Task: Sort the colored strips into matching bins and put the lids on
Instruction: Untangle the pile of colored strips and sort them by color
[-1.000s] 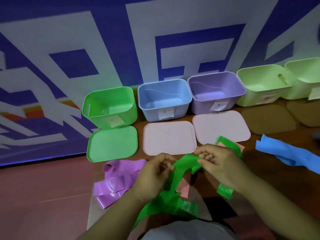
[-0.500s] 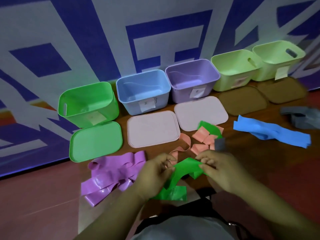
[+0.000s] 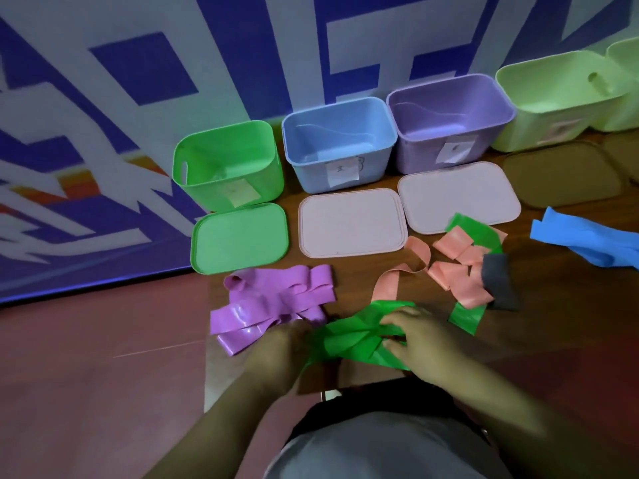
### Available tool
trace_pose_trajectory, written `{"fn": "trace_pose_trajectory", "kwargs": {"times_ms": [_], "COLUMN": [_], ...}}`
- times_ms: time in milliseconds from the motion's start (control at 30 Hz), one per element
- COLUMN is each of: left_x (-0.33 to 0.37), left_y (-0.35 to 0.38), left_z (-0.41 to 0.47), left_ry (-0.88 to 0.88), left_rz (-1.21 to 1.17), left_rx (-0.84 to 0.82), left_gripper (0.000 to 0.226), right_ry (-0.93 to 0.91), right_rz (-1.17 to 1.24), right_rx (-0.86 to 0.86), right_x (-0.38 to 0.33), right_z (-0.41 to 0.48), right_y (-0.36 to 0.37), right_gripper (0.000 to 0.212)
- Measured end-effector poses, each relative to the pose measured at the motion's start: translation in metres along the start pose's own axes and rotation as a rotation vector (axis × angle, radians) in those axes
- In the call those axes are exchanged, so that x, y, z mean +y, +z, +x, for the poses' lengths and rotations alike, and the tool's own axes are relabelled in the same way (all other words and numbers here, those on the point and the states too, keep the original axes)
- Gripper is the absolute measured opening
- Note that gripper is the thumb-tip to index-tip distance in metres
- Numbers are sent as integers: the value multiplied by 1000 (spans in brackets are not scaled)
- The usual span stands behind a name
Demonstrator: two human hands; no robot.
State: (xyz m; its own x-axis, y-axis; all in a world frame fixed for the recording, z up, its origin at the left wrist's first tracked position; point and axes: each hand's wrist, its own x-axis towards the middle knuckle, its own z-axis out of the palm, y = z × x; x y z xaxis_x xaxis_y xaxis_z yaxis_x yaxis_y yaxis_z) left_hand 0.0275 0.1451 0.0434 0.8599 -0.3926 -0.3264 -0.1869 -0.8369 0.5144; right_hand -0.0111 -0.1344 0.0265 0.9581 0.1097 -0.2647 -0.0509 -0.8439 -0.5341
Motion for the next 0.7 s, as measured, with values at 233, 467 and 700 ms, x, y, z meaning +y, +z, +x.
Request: {"fn": "trace_pose_trajectory", "kwargs": {"times_ms": [233,467,700], "left_x": [8,48,105], "left_y": [11,21,43], "left_z": [-4,20,77], "left_ry": [-99,-70,24], "left_rz": [113,95,8], "left_rx": [69,64,55], "left_gripper": [46,52,47], "right_ry": [-33,-2,86], "right_rz": [-2,-22,-4], "right_rx": [-49,-23,-19], "right_x": [5,33,88], "right_z": [3,7,11], "right_y": [-1,-38,-91], "right_gripper": [40,38,38]}}
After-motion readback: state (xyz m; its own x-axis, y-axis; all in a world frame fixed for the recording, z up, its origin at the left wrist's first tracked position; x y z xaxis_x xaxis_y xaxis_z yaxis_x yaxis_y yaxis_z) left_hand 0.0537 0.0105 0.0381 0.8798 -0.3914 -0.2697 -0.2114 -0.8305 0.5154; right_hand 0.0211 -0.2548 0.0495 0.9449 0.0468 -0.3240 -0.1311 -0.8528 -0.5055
